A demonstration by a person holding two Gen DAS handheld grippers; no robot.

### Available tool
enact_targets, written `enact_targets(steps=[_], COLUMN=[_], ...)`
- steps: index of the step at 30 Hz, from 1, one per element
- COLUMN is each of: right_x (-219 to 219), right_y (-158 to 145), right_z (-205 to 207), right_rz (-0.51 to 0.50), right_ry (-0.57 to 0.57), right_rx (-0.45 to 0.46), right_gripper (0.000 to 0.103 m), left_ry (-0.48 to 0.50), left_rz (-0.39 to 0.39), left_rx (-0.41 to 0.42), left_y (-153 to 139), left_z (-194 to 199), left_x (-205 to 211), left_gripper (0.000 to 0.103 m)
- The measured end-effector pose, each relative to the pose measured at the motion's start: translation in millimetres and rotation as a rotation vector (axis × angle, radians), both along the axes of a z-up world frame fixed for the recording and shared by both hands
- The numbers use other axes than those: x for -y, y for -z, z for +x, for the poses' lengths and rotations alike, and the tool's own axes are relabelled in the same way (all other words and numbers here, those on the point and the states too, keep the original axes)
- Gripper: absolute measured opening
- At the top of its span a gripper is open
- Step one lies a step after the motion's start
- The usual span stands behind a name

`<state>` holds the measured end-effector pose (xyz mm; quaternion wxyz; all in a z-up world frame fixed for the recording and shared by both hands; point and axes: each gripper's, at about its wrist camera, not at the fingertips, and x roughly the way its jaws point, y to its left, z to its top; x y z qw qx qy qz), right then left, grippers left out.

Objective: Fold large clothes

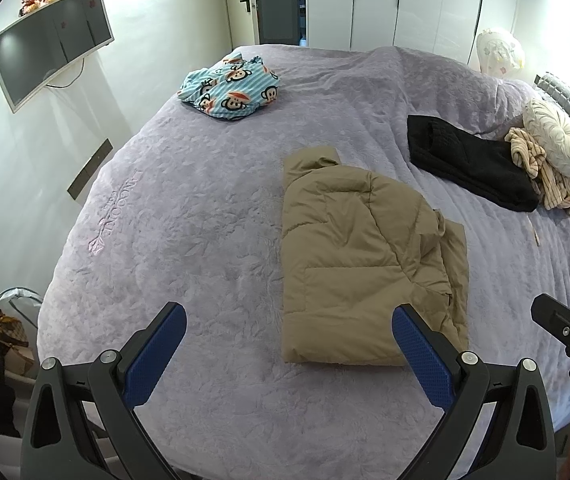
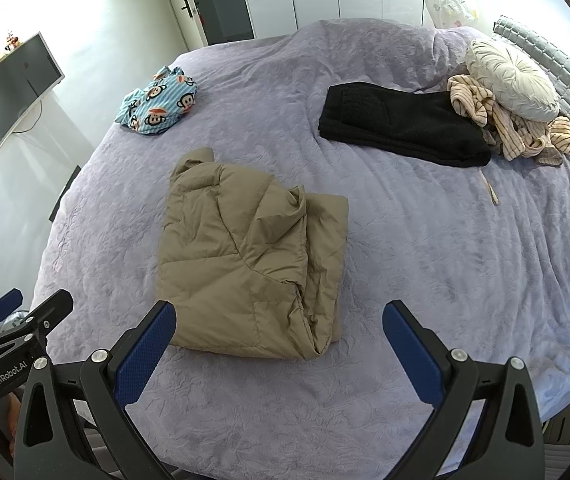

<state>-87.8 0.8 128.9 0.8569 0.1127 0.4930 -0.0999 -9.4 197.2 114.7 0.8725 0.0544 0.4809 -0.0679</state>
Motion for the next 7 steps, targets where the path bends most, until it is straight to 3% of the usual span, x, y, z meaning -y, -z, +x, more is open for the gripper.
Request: enact_targets(steps=[7], right_x=[-0.6], right_y=[2.1], right_z=[1.9], right_rz=[0.001], right_ry=[-0.002], right_rx=[-0.003], right_gripper=[0.103], left_ry=[0.006], left_rz=[-0.005], left_rx=[0.002], left_y=[-2.4], left_z=[-3.0], left_x=[2.4], left_gripper=[0.103])
